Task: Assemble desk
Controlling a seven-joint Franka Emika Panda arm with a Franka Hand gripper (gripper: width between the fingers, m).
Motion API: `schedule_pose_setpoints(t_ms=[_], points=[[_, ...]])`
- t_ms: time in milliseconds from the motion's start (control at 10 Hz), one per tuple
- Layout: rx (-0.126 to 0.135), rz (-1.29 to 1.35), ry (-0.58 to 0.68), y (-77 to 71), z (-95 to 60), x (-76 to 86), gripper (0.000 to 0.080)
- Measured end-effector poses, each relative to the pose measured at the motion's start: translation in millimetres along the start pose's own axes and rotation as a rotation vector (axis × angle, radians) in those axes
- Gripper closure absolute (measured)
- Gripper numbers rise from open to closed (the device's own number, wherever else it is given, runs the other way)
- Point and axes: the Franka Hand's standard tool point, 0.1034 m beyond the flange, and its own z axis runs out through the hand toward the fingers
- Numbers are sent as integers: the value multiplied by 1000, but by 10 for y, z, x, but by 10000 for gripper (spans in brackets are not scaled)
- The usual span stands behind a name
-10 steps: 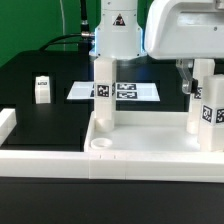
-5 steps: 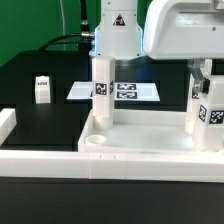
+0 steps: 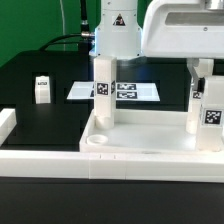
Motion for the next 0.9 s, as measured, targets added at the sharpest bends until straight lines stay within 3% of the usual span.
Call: schedule_pose_setpoints(t_ms=[900], points=[[-3, 845, -18, -21, 8, -32, 509]])
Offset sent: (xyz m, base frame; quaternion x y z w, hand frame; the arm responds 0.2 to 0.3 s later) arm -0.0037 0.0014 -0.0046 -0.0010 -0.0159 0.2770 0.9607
